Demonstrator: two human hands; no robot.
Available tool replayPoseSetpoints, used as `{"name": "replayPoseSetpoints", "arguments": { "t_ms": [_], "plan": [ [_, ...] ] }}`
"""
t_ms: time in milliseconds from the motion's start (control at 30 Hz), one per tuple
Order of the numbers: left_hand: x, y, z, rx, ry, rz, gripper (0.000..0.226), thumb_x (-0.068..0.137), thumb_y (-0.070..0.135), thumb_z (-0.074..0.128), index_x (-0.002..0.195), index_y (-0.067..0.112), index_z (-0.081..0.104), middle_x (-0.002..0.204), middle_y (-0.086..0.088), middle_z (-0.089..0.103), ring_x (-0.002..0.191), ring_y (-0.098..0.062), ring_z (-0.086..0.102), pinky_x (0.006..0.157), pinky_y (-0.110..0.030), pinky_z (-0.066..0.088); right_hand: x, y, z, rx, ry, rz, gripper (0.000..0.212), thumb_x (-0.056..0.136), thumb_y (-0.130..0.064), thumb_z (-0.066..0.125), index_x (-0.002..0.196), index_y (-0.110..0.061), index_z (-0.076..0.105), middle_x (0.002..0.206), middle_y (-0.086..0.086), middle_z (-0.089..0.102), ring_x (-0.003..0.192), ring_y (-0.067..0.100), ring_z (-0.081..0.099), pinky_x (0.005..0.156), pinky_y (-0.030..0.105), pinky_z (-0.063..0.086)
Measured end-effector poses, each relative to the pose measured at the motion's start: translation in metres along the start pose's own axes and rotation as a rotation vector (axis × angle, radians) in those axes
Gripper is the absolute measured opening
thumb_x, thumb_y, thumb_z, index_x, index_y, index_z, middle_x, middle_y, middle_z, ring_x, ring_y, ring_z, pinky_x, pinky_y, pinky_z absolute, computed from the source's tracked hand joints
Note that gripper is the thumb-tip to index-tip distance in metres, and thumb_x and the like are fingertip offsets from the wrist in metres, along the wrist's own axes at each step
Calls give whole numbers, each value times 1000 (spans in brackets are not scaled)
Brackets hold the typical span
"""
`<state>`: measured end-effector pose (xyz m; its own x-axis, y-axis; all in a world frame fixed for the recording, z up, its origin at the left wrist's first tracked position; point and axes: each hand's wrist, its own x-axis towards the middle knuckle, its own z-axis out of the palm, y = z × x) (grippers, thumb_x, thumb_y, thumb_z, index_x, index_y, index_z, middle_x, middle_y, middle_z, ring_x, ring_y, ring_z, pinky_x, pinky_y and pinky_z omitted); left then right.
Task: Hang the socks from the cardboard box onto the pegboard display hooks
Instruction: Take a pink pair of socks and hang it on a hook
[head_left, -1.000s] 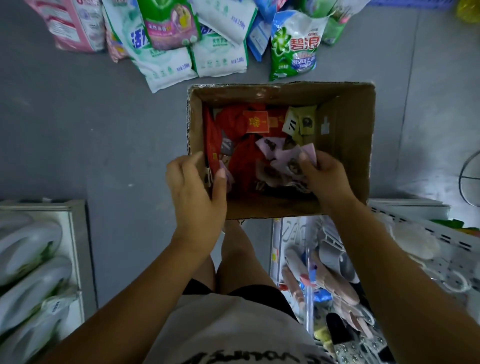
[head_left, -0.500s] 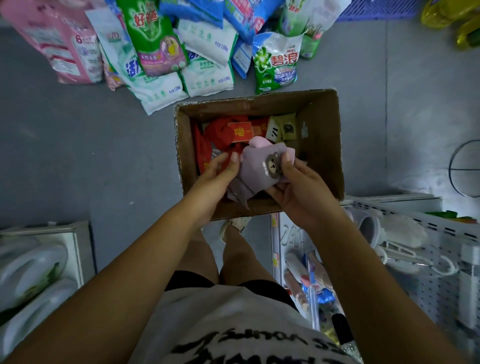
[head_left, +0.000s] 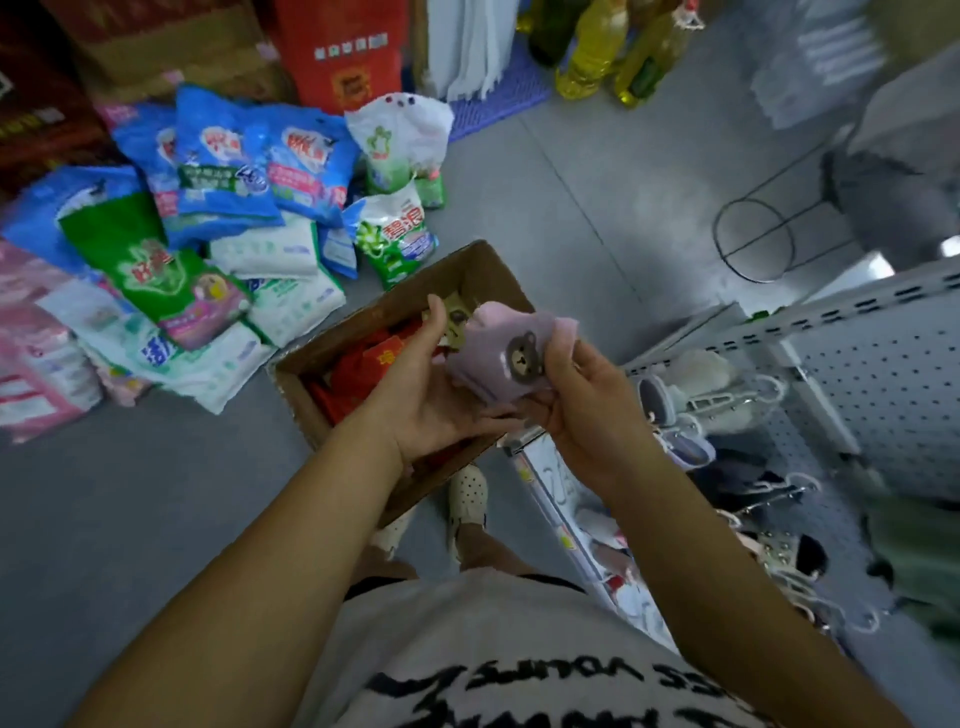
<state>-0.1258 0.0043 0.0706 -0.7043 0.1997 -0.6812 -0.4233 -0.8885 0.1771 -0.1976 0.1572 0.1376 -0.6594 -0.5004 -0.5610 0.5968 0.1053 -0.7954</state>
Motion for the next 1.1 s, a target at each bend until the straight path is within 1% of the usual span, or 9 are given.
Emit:
{"name": "replayPoseSetpoints", "arguments": {
  "t_ms": [100,267,467,567,633,767,900,1000,1100],
  "plan": [
    [-3,4,23,83,-59,4,65,92,64,58,114,6,77,123,-22,71,112,-36,70,91,-50,58,-38,12,4,-157,80,-88,47,95,-47,51,120,-10,66,114,15,73,107,30,71,88,40,60],
    [-7,-16,42,379,-135,128,34,97,28,64,128,17,67,130,-21,68,118,-39,67,93,-55,57,-93,26,-3,-24,342,-102,72,93,-65,32,105,-8,74,103,8,78,100,21,74,70,25,58],
    [-36,-52,77,894,-282,229,55,82,50,79,132,39,60,129,-3,71,115,-30,70,91,-48,59,-138,29,-19,33,744,-275,37,100,-40,55,110,-6,68,104,9,76,103,27,71,98,50,54],
    [-52,-76,96,1143,-354,244,57,83,56,73,135,49,53,136,7,66,121,-22,66,99,-48,55,-160,25,-26,62,857,-344,30,99,-37,59,106,-10,70,100,-1,75,96,15,70,92,45,57],
    [-60,-91,109,1254,-384,233,59,85,60,70,139,51,49,137,12,64,122,-18,65,99,-42,56,-179,26,-32,113,877,-394,28,100,-38,58,109,-17,73,104,1,76,90,11,70,76,32,60],
    [-69,-137,137,931,-416,-101,75,80,69,58,143,29,53,136,-10,66,122,-33,66,105,-56,50,-228,39,-54,105,923,-517,24,99,-38,58,106,-22,74,102,3,76,85,15,71,70,27,58],
    [-69,-190,163,634,-468,-289,71,84,67,52,128,14,67,130,-22,67,114,-37,69,88,-52,59,-279,72,-84,82,921,-550,47,89,-60,54,88,-16,71,83,4,70,78,9,61,70,24,48],
    [-62,-238,174,811,-410,-56,32,100,33,56,128,18,56,119,-18,69,91,-27,74,72,-43,62,-319,99,-109,147,874,-505,71,85,-79,40,87,-19,78,85,0,77,84,13,72,74,19,53],
    [-65,-288,183,1036,-491,131,31,100,25,57,131,24,54,124,-12,70,93,-25,73,71,-36,61,-364,118,-135,192,870,-496,72,86,-77,37,89,-18,79,82,12,77,91,29,74,82,34,58]
  ]
}}
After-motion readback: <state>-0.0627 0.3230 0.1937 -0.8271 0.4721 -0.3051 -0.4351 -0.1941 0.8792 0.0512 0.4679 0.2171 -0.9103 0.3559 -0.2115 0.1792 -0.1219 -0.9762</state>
